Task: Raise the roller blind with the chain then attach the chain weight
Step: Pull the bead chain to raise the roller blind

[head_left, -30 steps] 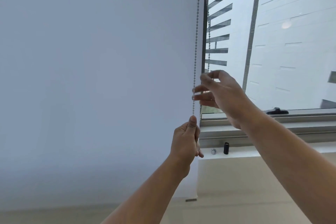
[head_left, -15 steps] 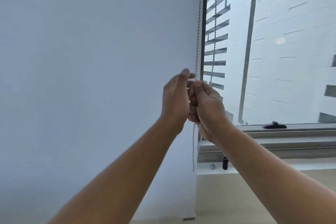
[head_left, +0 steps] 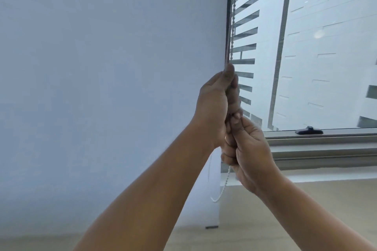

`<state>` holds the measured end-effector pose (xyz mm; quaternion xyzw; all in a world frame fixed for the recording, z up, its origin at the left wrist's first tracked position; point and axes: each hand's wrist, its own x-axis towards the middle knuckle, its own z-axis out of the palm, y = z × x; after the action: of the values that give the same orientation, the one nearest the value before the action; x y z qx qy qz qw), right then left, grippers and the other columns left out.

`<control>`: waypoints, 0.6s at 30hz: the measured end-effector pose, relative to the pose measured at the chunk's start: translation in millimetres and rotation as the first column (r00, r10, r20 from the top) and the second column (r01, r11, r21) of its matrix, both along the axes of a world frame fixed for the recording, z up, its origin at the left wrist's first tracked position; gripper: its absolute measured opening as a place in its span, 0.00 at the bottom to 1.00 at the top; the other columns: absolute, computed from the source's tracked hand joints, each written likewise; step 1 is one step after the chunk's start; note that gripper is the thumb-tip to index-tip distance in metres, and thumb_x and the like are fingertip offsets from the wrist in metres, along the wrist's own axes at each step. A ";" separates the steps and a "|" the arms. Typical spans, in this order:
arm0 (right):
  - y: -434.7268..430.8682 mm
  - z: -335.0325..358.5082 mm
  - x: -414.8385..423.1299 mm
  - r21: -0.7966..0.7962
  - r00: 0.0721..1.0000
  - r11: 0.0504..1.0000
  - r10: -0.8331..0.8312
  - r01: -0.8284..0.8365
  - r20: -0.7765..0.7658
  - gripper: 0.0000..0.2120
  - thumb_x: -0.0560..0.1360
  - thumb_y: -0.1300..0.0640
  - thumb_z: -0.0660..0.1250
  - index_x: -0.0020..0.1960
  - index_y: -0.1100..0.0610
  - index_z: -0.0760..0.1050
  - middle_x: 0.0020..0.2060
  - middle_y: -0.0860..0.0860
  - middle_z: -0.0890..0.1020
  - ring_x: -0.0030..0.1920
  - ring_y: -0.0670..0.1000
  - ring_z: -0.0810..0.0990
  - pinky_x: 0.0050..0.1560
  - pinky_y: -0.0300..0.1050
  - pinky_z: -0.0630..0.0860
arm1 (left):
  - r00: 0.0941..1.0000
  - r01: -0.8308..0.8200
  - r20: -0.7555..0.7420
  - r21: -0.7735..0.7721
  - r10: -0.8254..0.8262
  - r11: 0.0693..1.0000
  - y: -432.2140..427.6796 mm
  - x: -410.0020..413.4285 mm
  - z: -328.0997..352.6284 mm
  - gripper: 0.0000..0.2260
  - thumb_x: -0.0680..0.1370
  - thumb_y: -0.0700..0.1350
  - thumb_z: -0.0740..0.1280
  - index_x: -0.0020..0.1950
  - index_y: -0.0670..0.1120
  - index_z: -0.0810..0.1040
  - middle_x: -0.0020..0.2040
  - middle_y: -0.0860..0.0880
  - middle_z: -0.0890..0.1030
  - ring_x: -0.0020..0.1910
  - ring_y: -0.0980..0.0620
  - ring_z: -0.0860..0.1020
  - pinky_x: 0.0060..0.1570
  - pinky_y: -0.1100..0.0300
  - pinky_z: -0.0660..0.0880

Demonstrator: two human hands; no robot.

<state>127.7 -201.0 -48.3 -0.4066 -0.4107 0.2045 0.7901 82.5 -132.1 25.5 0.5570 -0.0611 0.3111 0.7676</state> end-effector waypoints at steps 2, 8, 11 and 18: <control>-4.5 -31.8 -0.1 -0.060 0.999 0.998 0.001 -0.004 -0.048 0.16 0.77 0.47 0.59 0.33 0.53 0.63 0.26 0.51 0.53 0.23 0.46 0.51 0.24 0.36 0.51 | 0.998 -0.019 -0.058 -0.007 0.018 1.000 -0.5 2.4 -33.0 0.17 0.82 0.55 0.61 0.36 0.48 0.67 0.22 0.53 0.58 0.21 0.54 0.54 0.26 0.59 0.58; -13.8 -109.3 -0.8 -0.266 0.991 0.964 -0.029 -0.008 -0.133 0.16 0.72 0.45 0.61 0.36 0.57 0.68 0.21 0.48 0.60 0.20 0.45 0.57 0.22 0.36 0.58 | 0.964 -0.126 -0.243 -0.064 0.107 0.990 -3.3 7.1 -111.7 0.18 0.82 0.53 0.62 0.34 0.47 0.67 0.22 0.52 0.60 0.19 0.55 0.56 0.23 0.61 0.56; -16.3 -112.4 5.9 -0.365 0.999 0.930 -0.037 0.036 0.003 0.15 0.76 0.47 0.62 0.36 0.56 0.71 0.23 0.52 0.65 0.22 0.48 0.60 0.25 0.39 0.62 | 0.952 -0.161 -0.270 -0.040 0.144 0.986 -3.2 6.1 -112.7 0.19 0.82 0.52 0.61 0.33 0.47 0.67 0.21 0.52 0.60 0.17 0.55 0.56 0.21 0.64 0.54; -18.5 -50.2 34.6 -0.435 0.976 0.878 -0.134 0.198 0.174 0.15 0.73 0.66 0.67 0.58 0.57 0.73 0.49 0.52 0.82 0.44 0.45 0.81 0.45 0.40 0.71 | 0.945 -0.206 -0.265 -0.022 0.193 0.978 4.6 -7.5 -107.8 0.19 0.83 0.51 0.60 0.33 0.48 0.67 0.23 0.52 0.58 0.19 0.56 0.54 0.21 0.66 0.53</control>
<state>162.3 -219.5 -98.4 -0.6252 -0.3699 0.1966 0.6585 75.0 -127.5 -82.3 0.5773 0.1048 0.3124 0.7471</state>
